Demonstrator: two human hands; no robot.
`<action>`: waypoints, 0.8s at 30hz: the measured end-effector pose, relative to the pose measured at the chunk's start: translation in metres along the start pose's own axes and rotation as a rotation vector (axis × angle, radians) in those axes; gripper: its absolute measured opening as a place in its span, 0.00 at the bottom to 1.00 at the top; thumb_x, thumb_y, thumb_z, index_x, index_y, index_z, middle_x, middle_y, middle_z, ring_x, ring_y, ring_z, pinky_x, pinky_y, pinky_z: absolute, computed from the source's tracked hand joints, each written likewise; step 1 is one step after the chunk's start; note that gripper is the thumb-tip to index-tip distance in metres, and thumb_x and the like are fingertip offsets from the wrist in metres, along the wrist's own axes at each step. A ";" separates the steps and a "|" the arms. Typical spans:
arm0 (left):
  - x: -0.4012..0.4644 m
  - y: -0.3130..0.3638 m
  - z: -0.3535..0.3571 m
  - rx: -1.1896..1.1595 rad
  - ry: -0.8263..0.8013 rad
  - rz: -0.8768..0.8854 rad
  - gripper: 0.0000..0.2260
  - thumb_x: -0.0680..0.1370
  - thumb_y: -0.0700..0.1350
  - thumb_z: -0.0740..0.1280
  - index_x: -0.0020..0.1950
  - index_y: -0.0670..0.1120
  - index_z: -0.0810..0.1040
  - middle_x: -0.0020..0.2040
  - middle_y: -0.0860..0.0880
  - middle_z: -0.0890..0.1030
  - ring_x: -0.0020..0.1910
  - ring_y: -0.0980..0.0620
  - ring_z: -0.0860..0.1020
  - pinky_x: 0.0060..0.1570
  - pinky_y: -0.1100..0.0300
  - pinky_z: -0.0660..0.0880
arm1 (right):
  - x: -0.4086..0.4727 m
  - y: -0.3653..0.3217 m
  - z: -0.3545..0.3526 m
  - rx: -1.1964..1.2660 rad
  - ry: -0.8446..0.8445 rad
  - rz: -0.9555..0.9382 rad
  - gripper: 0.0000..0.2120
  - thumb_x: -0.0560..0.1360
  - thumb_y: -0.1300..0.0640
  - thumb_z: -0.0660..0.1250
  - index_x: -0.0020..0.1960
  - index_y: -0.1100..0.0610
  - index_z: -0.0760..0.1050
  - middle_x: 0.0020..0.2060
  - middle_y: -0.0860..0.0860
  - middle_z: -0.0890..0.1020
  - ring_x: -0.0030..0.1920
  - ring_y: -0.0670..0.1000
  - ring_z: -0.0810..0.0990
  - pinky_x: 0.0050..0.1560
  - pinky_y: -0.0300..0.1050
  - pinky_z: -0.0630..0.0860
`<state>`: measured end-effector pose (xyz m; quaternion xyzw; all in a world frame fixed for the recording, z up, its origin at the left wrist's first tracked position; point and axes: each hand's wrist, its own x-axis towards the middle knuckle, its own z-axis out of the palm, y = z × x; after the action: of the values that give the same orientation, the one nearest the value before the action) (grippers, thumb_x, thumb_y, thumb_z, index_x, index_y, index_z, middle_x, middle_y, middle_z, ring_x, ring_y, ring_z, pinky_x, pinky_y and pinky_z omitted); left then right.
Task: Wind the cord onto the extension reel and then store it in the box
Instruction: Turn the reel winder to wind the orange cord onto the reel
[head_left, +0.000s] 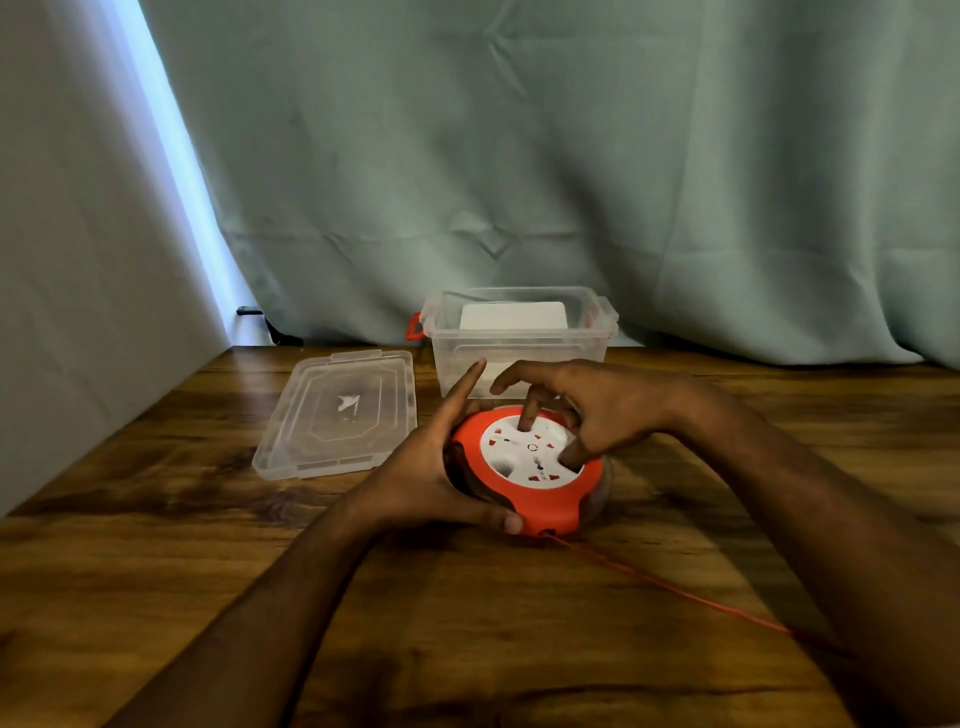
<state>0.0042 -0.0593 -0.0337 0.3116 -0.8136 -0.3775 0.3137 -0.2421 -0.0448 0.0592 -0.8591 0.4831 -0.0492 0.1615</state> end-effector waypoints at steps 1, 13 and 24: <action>0.000 0.000 0.000 0.000 -0.001 0.000 0.66 0.57 0.55 0.88 0.79 0.74 0.45 0.68 0.74 0.72 0.67 0.69 0.75 0.58 0.70 0.77 | 0.000 0.000 0.000 -0.003 0.000 0.001 0.43 0.68 0.56 0.81 0.75 0.42 0.62 0.61 0.44 0.81 0.59 0.45 0.79 0.51 0.43 0.84; 0.001 0.001 0.000 -0.016 -0.015 0.024 0.66 0.58 0.52 0.88 0.80 0.72 0.44 0.73 0.63 0.72 0.68 0.64 0.76 0.62 0.66 0.77 | 0.002 -0.016 0.013 -0.142 0.085 0.013 0.23 0.72 0.35 0.74 0.36 0.54 0.77 0.32 0.48 0.83 0.37 0.47 0.83 0.33 0.44 0.77; 0.001 0.000 0.000 -0.009 -0.002 0.029 0.66 0.57 0.51 0.89 0.80 0.73 0.46 0.72 0.64 0.73 0.68 0.62 0.77 0.63 0.62 0.78 | -0.005 -0.011 -0.004 0.051 0.055 -0.070 0.17 0.72 0.61 0.79 0.57 0.49 0.81 0.50 0.45 0.85 0.45 0.44 0.84 0.41 0.38 0.80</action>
<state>0.0038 -0.0599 -0.0338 0.2981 -0.8165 -0.3769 0.3199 -0.2366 -0.0367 0.0671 -0.8694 0.4556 -0.0907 0.1682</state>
